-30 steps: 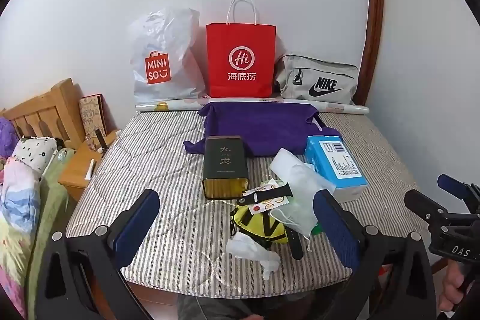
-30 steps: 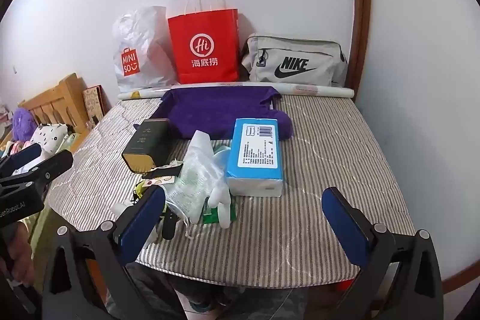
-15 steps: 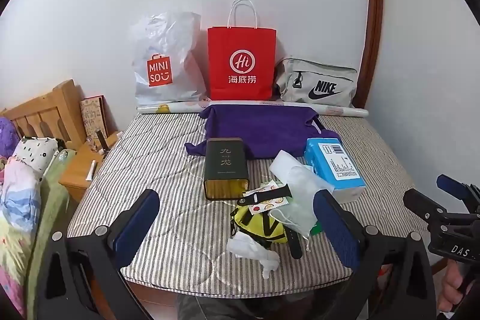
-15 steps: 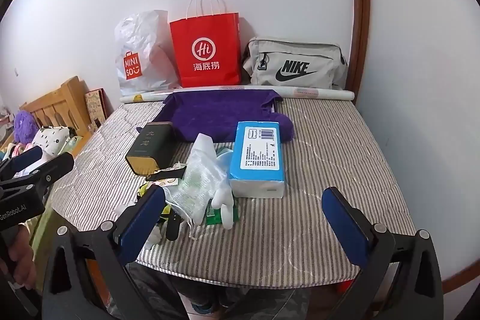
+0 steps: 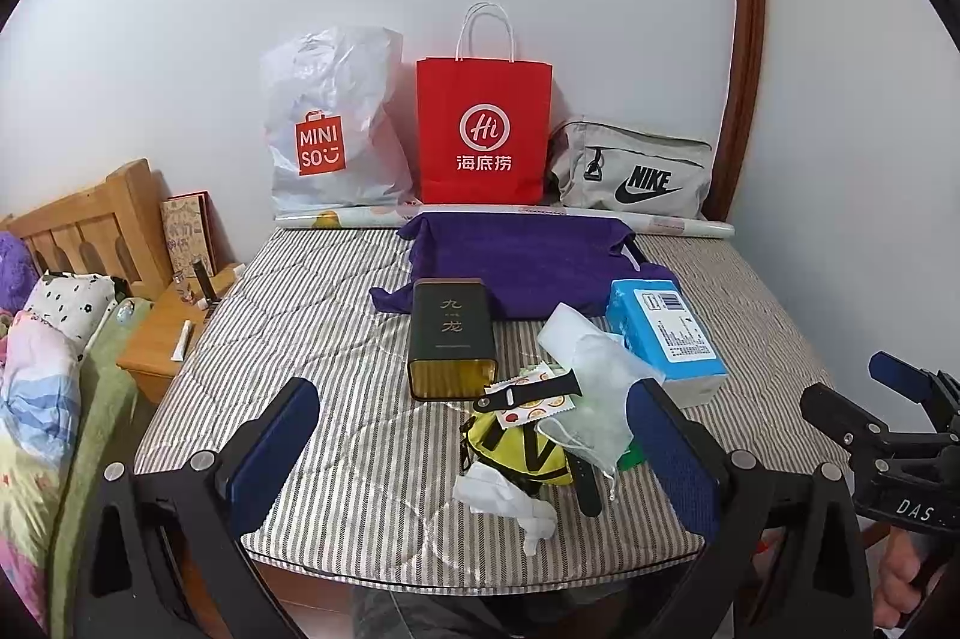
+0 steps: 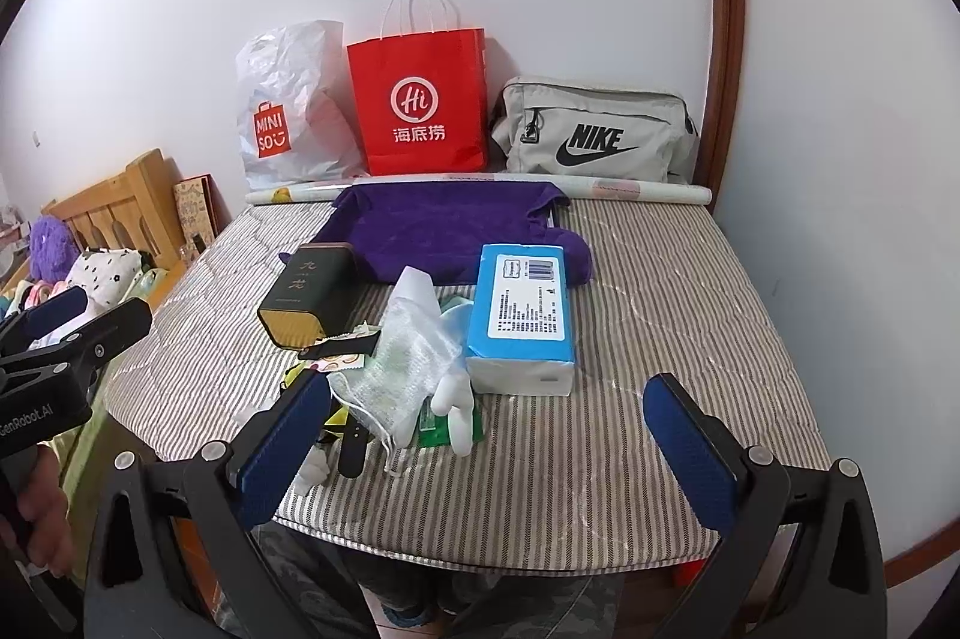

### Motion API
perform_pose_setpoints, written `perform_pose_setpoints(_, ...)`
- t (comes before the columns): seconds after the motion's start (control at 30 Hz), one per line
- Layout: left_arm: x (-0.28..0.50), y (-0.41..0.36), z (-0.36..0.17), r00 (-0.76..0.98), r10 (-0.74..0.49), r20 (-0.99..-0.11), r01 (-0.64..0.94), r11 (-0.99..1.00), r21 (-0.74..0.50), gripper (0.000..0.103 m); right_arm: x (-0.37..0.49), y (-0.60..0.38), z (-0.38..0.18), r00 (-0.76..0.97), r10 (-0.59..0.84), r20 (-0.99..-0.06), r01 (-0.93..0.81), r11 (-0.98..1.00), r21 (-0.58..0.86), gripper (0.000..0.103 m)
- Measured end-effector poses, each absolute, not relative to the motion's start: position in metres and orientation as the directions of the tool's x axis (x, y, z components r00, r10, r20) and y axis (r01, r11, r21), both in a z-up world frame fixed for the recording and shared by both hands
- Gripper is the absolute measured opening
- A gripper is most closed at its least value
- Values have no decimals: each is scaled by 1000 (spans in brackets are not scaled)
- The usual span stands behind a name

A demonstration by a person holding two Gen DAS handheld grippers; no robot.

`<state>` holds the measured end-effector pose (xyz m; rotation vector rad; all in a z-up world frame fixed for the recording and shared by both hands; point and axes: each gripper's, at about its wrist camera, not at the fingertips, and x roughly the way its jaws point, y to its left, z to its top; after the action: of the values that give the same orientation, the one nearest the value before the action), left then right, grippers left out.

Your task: Organize soft objects

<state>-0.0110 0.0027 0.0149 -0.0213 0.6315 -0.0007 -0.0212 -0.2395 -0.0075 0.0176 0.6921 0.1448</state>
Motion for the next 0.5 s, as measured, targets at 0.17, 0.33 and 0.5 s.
perform_pose_setpoints(0.17,-14,4,15,808,-8,-589,-8,1000,-24,103,-22,-238,-7,763,141,-630,-130,989,63,103)
perform_pose_setpoints(0.33,-14,5,15,808,-6,-589,-9,1000,-23,103,-25,-238,-5,768,140,-625,-126,990,66,103)
perform_pose_setpoints(0.5,-15,5,15,809,-7,-588,-8,1000,-24,103,-26,-238,-4,769,138,-625,-126,990,64,103)
